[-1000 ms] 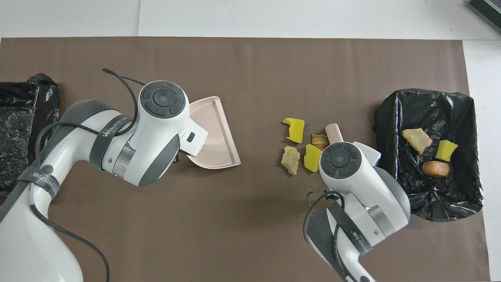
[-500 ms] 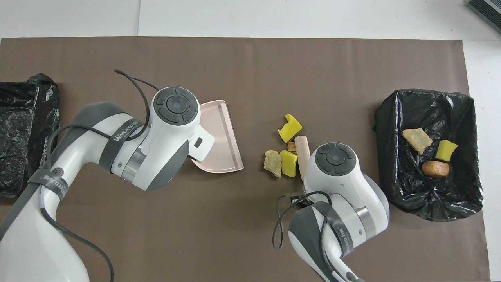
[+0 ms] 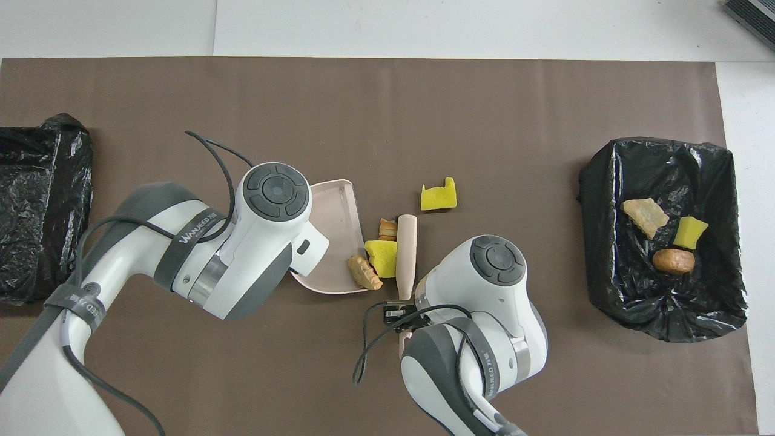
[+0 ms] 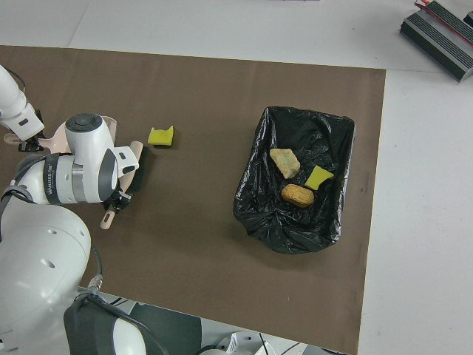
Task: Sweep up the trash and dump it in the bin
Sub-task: 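Sweep the remaining scraps into the dustpan with the right gripper's brush, then lift the brush away from the dustpan with the right gripper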
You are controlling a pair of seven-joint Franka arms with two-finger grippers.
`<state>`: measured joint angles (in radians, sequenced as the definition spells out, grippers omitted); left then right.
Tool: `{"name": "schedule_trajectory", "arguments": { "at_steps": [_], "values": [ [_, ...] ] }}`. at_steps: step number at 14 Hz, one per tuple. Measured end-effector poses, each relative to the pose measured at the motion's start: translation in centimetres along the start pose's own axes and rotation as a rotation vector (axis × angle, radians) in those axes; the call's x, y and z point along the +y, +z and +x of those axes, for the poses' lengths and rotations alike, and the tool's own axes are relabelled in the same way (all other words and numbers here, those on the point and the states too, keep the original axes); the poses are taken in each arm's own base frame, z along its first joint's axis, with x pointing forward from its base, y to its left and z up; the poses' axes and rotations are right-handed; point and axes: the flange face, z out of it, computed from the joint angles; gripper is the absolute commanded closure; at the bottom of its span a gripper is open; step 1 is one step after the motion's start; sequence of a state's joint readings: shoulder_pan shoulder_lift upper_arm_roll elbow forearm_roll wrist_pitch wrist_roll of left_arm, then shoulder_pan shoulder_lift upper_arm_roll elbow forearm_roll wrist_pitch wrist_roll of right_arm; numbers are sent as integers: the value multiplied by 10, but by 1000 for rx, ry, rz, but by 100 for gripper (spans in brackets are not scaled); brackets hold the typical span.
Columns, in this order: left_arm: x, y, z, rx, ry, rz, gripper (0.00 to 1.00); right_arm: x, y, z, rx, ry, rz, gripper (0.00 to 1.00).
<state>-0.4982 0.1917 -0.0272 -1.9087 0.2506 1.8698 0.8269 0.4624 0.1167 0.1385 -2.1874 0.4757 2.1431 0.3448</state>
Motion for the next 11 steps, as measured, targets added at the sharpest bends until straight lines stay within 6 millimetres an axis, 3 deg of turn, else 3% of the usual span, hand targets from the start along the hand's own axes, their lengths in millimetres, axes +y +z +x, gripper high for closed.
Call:
{"name": "schedule_trajectory", "arguments": {
  "at_steps": [4,6,9,11],
  "values": [
    [6,2,-4,-5,17,-4,100,-34,3,-16,-16,-23,57,100],
    [7,3,-5,-6,18,-6,100,-49,-8,-20,-6,-36,89,100],
    [7,5,-6,-9,17,-10,100,-52,-43,-29,-7,-77,91,100],
    [7,6,-6,-8,18,-9,100,-29,-78,-32,-1,-121,-13,100]
  ]
}}
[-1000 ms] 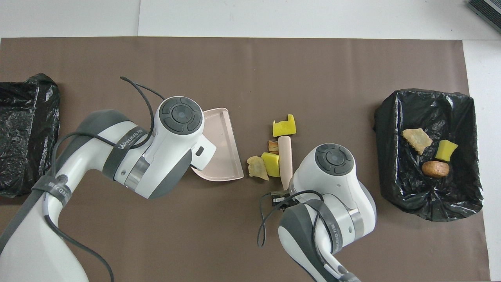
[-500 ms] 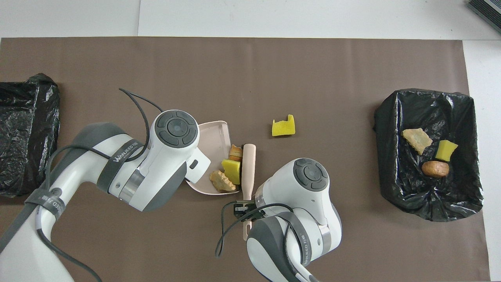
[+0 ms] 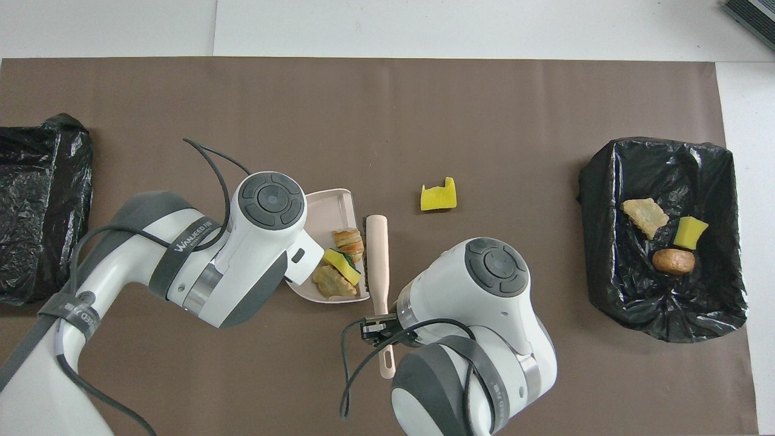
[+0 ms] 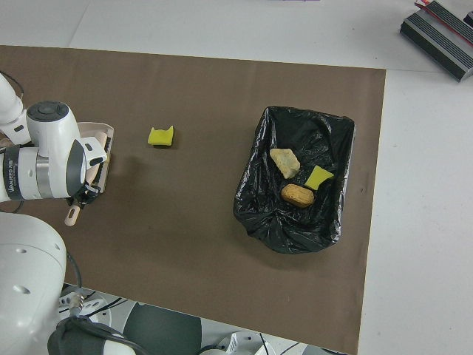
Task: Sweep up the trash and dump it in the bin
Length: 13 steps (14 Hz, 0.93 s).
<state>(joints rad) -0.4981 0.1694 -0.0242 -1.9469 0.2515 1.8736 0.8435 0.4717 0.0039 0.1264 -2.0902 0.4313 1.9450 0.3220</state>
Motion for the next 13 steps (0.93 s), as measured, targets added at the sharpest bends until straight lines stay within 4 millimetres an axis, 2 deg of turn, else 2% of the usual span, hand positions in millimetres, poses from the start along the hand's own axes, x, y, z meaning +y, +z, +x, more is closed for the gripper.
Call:
{"name": "schedule_trajectory", "arguments": {
  "at_steps": [1,3,6,7,8,10,13],
  "values": [
    [0,1,0,3,0,2,100,16,-17,-2,3,-11,-70,100],
    [0,5,-1,19,1,19,100,46,-35,5,42,-36,-200,100],
    [-4,12,-2,63,-7,45,100,118,-53,46,81,-127,-377,100],
    [-7,14,-4,78,-18,43,100,136,-57,63,86,-154,-442,100],
    [-8,15,-7,90,-28,37,100,146,-57,80,91,-176,-503,100],
    [-11,17,-9,100,-39,34,100,147,-49,111,89,-201,-560,100],
    [-11,18,-10,102,-41,32,100,139,-22,132,51,-219,-550,100]
  ]
}}
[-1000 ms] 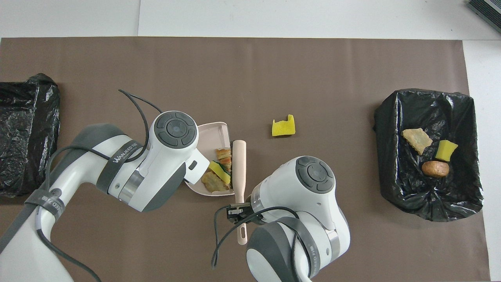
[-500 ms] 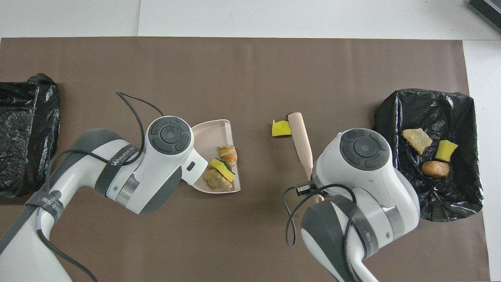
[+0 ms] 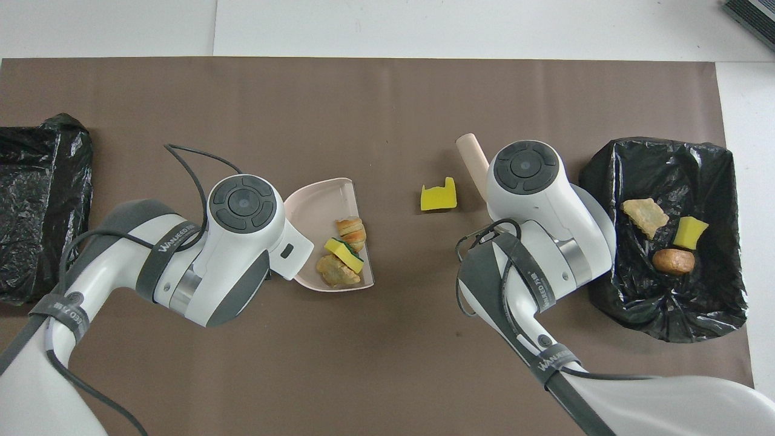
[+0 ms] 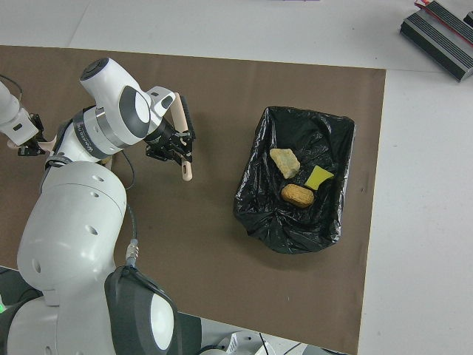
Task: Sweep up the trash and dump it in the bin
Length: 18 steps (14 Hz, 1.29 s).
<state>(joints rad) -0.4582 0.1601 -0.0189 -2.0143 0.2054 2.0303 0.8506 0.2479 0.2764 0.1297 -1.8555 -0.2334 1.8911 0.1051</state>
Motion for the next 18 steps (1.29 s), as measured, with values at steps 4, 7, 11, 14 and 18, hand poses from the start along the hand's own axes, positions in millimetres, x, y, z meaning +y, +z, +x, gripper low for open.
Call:
{"name": "schedule_trajectory", "arguments": {
  "at_steps": [4,7,11,14,18],
  "values": [
    [1,1,0,0,0,-3,100,-45,16,3,-58,24,203,100],
    [2,5,0,0,-1,-5,100,-85,5,-1,-81,42,390,100],
    [4,10,-1,-2,-2,-10,100,-139,-8,-11,-132,65,621,100],
    [4,10,-1,-2,-3,-9,100,-176,-21,-19,-158,119,690,100],
    [4,10,-1,-1,-1,-9,100,-175,-44,-25,-129,151,693,100]
  ]
}}
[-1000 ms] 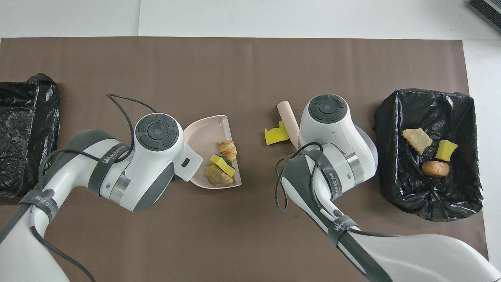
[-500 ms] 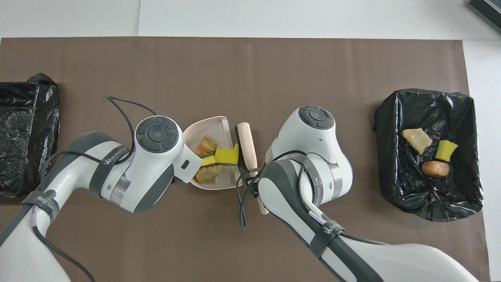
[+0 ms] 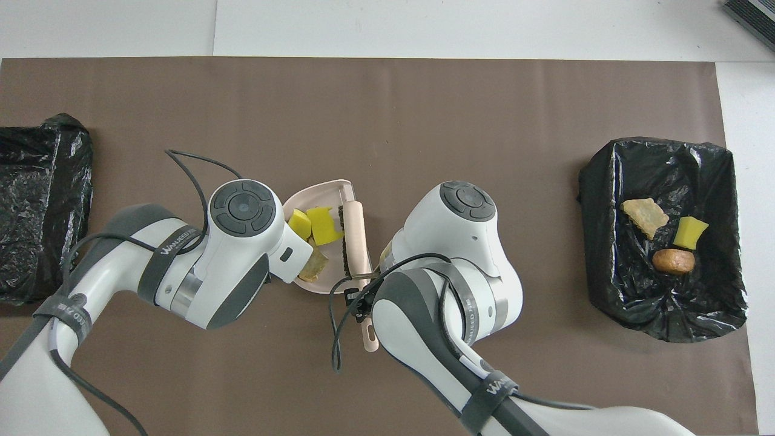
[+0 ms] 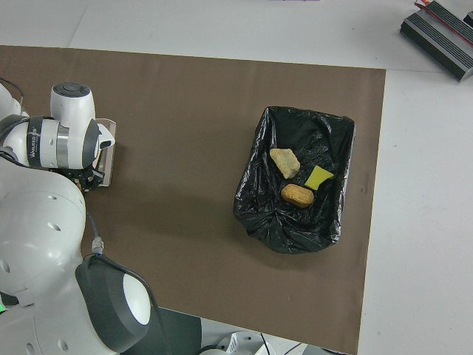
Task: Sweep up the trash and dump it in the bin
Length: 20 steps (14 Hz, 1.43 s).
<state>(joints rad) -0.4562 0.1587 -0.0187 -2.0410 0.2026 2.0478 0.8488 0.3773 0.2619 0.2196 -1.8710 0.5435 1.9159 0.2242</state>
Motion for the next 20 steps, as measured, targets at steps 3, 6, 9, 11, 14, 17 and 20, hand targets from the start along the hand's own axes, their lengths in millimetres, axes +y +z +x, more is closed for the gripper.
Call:
{"name": "schedule_trajectory", "arguments": {
  "at_steps": [3,6,9,11,14,17,20],
  "values": [
    [-1,0,-1,3,5,3,100,9,-50,-18,41,23,-50,100],
    [-3,0,-3,9,11,9,100,19,-91,-44,53,56,-105,100],
    [-5,0,-4,13,29,13,100,23,-93,-51,53,56,-138,100],
    [-11,-7,-15,22,71,23,100,30,-83,-52,42,85,-170,100],
    [-25,-44,-65,84,129,43,100,36,-77,-57,47,181,-202,100],
    [-31,-89,-152,145,140,23,100,27,-72,-68,43,252,-239,100],
    [-42,-132,-223,177,71,40,100,-1,-51,-93,38,291,-273,100]
  ]
}}
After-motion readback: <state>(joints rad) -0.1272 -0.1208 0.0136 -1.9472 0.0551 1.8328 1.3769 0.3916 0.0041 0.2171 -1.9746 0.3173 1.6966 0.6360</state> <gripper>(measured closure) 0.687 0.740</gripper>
